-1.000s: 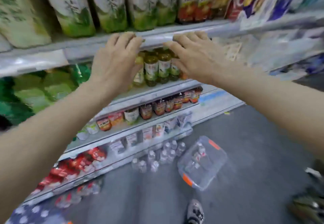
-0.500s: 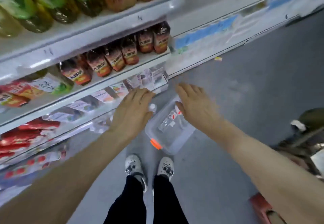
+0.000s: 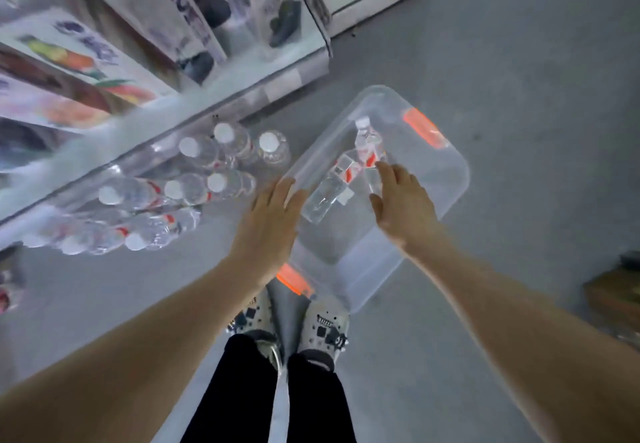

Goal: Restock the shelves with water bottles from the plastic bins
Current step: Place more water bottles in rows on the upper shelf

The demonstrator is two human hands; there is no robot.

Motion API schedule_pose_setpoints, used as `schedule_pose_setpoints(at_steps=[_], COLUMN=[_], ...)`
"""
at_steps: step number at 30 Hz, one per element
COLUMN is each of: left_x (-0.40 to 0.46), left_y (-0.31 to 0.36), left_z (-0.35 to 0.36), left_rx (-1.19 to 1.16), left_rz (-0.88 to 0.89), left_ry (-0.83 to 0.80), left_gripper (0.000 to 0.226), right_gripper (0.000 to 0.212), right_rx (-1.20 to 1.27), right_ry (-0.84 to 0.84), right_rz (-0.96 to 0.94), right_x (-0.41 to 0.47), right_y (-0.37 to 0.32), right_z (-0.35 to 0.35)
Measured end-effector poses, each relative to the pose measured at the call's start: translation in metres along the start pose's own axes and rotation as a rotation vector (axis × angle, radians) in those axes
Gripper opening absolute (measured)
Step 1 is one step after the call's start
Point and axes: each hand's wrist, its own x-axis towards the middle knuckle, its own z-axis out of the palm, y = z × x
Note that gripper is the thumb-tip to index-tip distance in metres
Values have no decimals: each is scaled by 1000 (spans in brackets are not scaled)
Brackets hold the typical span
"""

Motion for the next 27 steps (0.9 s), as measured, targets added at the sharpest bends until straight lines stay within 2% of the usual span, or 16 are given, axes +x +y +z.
schedule_pose_setpoints(at_steps=[4,9,13,16,20,22,24,27], left_x=[24,28,31,31,26,27,28,25], left_y=[-13,-20,-21,-23,-18,-18,-18,-10], left_z=[68,111,125,125,104,84,58,3], left_rx=[109,271,286,270,302,247,132,-6], left_rz=[39,-13,-19,-2,-1,14,8,-9], left_ry=[39,4,55,69,-105,-171,-258,-439], left_gripper=[72,89,90,93,87,85,76,66], right_gripper=[52,54,65,66,64,64,66,62], right_rx=[-38,-6,147,207,167,183,302,530], right_ry=[15,-4,31,59,-7,0,-19,-68], right_rz=[71,200,332,340,184,135,142,262], right_x=[84,161,179,174,136,104,68,18], right_y=[21,26,35,33,15,5,-4,-16], right_z=[53,94,120,123,106,89,62,2])
